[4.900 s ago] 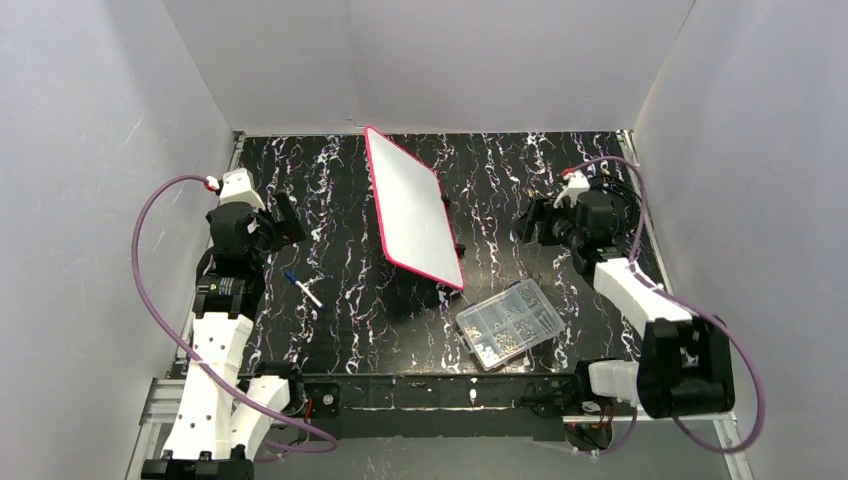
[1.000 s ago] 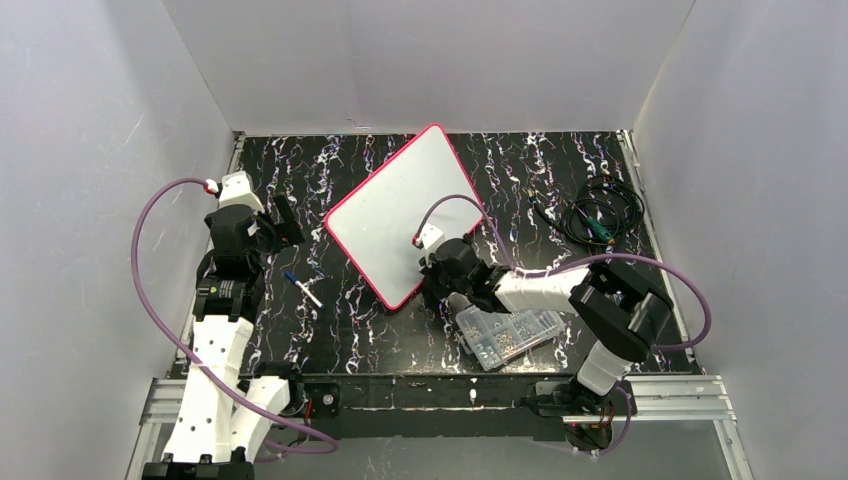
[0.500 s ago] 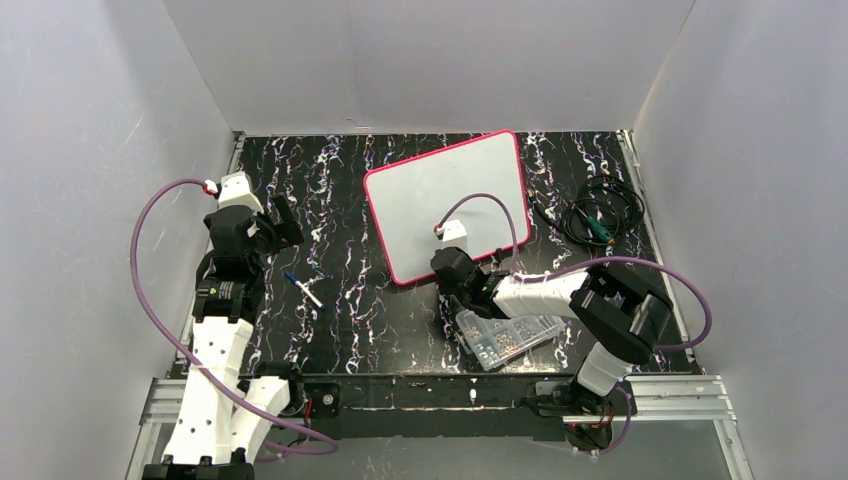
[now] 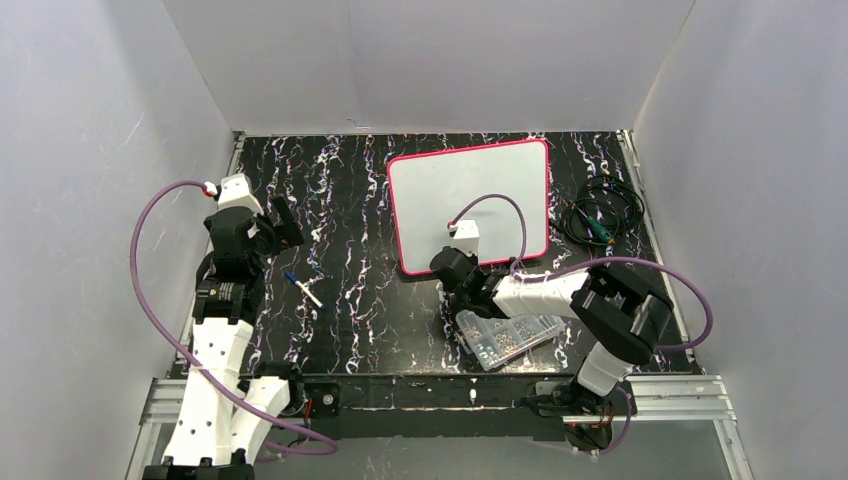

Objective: Write a sentence on the whiteboard
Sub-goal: Move the whiteboard stand to the center of the board, then pick up the whiteboard marker at the center of the board.

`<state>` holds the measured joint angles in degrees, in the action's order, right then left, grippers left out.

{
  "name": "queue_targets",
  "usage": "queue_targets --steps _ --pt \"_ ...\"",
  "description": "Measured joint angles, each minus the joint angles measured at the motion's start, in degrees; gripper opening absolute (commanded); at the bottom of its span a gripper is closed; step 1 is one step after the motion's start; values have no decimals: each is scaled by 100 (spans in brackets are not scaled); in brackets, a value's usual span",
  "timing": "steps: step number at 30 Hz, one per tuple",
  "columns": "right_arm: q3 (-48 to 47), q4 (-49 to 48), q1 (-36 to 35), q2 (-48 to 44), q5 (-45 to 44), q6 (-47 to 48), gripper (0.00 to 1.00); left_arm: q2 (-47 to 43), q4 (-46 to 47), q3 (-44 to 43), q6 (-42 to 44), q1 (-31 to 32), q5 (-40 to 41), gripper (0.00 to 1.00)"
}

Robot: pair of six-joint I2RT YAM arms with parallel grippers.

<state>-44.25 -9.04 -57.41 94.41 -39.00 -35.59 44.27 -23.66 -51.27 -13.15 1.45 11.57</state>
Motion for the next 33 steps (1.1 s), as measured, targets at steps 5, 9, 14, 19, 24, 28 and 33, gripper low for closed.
queue_targets --steps 5,9,14,19,24,28,33 --pt "0 170 7 -190 4 -44 51 -118 -96 146 -61 0 68 99" --pt "7 214 11 -588 90 61 55 -144 -258 271 -197 2 160 99" --pt "85 168 -76 -1191 348 284 57 52 -584 334 -450 0 238 99" --pt "249 146 -245 -1696 590 466 58 501 -859 426 -791 -142 76 99" --pt "280 166 -299 -2216 664 649 62 1163 -1047 706 -1147 -378 -173 82" --pt "286 164 -299 -2756 651 852 66 1740 -1115 763 -1311 -544 -444 61" --pt "299 160 -299 -3348 636 1110 68 2559 -1027 761 -1403 -785 -761 47"
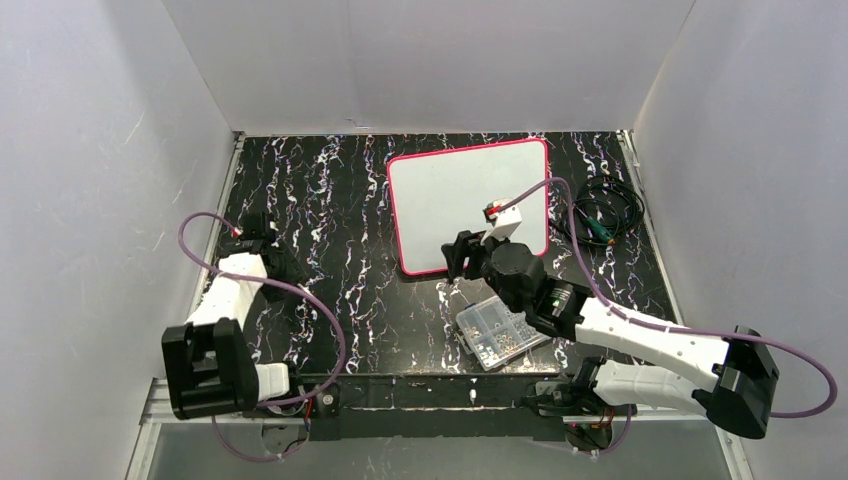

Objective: Write a sentence on the whiteboard
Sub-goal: Pick up the whiteboard marker at the center of the board.

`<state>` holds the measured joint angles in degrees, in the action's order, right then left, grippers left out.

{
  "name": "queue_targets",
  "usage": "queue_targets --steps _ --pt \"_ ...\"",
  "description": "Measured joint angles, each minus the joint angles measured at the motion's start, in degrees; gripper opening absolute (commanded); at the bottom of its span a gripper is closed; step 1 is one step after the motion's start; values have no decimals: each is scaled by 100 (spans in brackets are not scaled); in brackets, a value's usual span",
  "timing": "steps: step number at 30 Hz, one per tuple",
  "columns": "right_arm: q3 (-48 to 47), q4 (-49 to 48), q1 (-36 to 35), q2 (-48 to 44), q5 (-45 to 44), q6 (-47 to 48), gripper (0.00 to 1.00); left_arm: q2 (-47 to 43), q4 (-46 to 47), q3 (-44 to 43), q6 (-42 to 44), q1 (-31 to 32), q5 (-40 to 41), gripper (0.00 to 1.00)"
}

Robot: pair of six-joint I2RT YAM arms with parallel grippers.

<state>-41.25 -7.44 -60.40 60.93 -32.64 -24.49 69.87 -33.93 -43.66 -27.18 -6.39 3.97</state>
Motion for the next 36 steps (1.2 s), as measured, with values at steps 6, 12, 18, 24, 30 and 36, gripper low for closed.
queue_targets --steps 6,12,18,24,30,36 --pt "173 2 0 -319 26 251 70 767 164 -70 -50 -105 -142 45" --pt "184 44 0 -323 199 411 70 1134 385 -326 -70 -120 -138 41" --pt "181 149 0 -319 341 466 70 1596 538 -538 -55 -138 -94 35" --pt "127 358 0 -317 442 481 70 1840 535 -566 -37 -144 -44 26" --pt "118 448 0 -317 664 466 71 2109 525 -804 -9 -175 -219 0" --pt "140 291 0 -310 1091 323 75 2065 713 -741 -199 -205 -848 0"
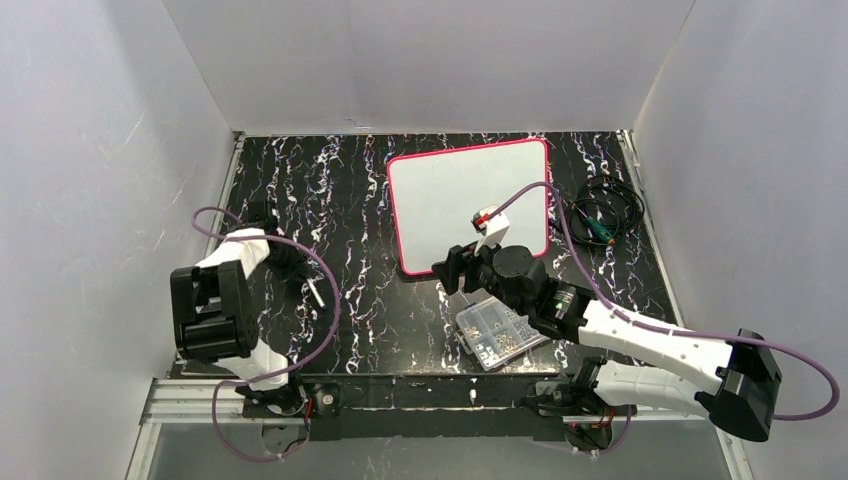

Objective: Write a sentence on the whiteboard
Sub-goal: Pick up the whiteboard marker at the center of the board, then open the pen cap.

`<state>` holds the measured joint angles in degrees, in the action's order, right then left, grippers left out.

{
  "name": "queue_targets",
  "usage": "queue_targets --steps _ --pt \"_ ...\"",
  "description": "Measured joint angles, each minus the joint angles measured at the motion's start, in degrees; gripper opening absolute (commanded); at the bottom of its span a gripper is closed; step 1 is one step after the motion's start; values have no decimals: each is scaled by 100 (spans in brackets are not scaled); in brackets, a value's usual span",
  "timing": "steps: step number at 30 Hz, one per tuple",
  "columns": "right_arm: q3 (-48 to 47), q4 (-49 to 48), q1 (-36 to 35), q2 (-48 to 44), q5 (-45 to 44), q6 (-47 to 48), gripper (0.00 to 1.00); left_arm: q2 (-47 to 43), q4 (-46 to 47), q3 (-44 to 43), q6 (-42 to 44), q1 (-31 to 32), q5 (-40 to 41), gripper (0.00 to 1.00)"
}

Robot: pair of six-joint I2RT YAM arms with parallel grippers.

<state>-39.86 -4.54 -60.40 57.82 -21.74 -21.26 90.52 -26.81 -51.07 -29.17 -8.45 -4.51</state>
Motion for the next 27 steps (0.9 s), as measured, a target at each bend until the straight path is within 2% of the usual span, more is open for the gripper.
queue_targets --steps 3,10,14,21,27 --pt "0 -166 0 101 273 -111 77 -481 107 348 -291 0 -334 0" --pt "-125 -354 -9 929 907 -328 76 -2712 299 1108 -1351 79 -835 0" --pt "-256 -522 -120 1453 1213 -474 75 -3639 380 1440 -1928 356 -1001 0" --pt "-896 -752 -627 2256 1495 -555 70 -4201 345 1665 -2636 1001 -1102 0" --pt "-1405 -761 -841 2986 1727 -531 56 -4249 352 1665 -2900 1281 -1141 0"
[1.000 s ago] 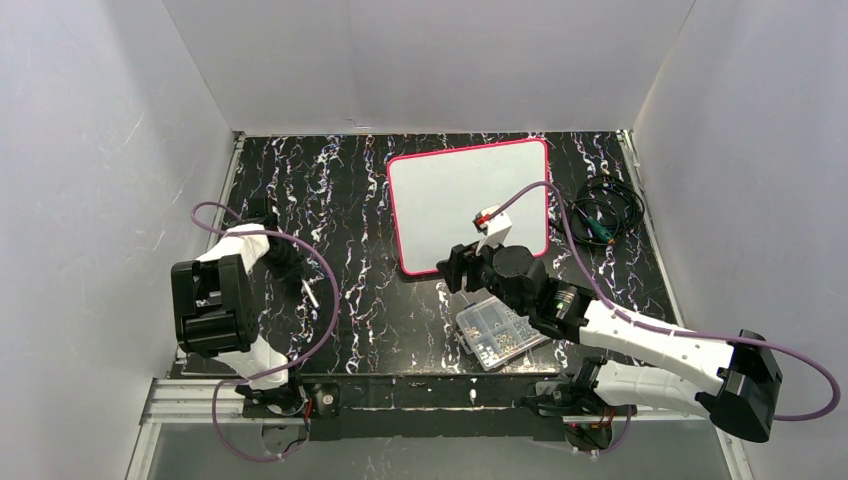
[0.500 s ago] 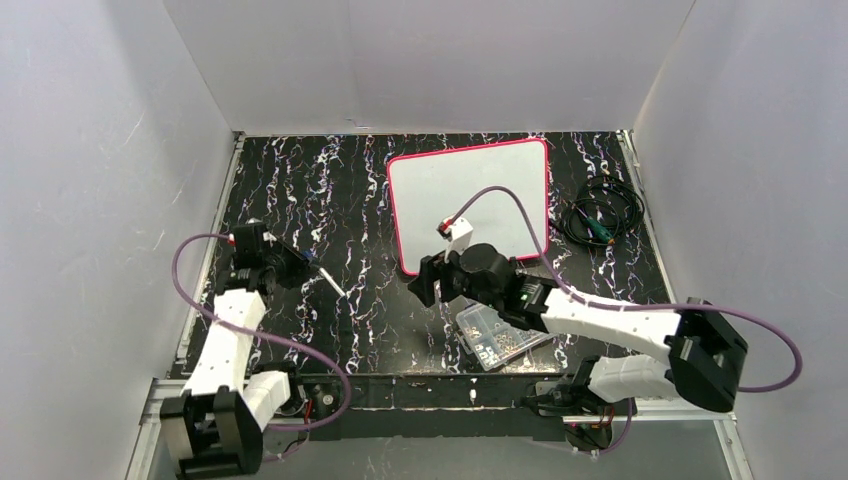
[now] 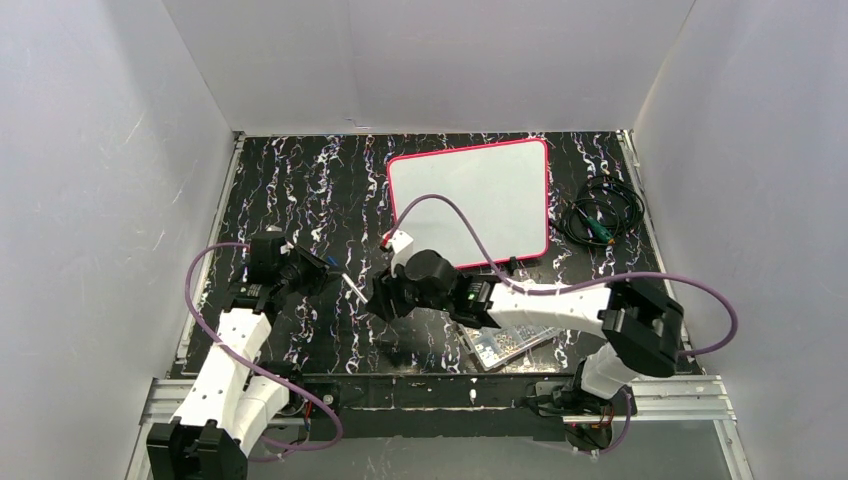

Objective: Write a sentence on the whiteboard
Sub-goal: Open the pen cap.

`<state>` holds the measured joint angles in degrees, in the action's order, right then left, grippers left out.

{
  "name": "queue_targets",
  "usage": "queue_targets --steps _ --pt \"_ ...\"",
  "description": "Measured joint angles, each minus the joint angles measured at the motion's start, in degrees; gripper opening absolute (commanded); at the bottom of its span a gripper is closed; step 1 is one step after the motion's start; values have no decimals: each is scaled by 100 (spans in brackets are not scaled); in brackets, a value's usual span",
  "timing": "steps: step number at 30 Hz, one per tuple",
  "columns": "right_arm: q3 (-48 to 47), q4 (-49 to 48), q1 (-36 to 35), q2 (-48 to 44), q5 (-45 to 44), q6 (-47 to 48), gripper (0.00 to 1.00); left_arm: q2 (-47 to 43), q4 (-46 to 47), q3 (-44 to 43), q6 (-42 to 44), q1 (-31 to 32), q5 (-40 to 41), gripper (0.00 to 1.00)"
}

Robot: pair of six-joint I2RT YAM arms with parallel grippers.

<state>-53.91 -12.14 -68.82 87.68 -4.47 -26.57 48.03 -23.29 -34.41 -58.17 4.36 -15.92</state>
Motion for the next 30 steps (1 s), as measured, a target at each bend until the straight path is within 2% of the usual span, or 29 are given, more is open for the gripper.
queue_targets --steps 8,11,16,17,18,20,21,23,26,30 --pt "-564 87 -57 723 109 111 46 -184 15 61 -168 63 -33 0" --pt "-905 136 -66 1021 181 157 38 -269 57 234 -258 66 -107 0" --pt "-1252 315 -74 1434 111 258 1 -321 -28 321 -280 59 -103 0" --pt "-1259 382 -44 1475 98 256 1 -343 -70 321 -256 55 -92 6" --pt "-1266 411 -28 1486 118 256 1 -343 -74 321 -216 61 -90 17" --pt "-1316 511 -48 1488 81 247 1 -323 -72 317 -109 63 -120 50" --pt "-1333 546 -57 1488 52 256 1 -323 -70 308 -50 63 -133 63" --pt "-1340 671 -83 1445 -2 260 1 -323 -70 234 125 66 -227 78" --pt "-1340 994 -107 1266 -151 286 1 -323 -122 -66 549 70 -367 84" --pt "-1338 1687 -116 763 -380 378 1 -273 -157 -763 1401 70 -616 85"
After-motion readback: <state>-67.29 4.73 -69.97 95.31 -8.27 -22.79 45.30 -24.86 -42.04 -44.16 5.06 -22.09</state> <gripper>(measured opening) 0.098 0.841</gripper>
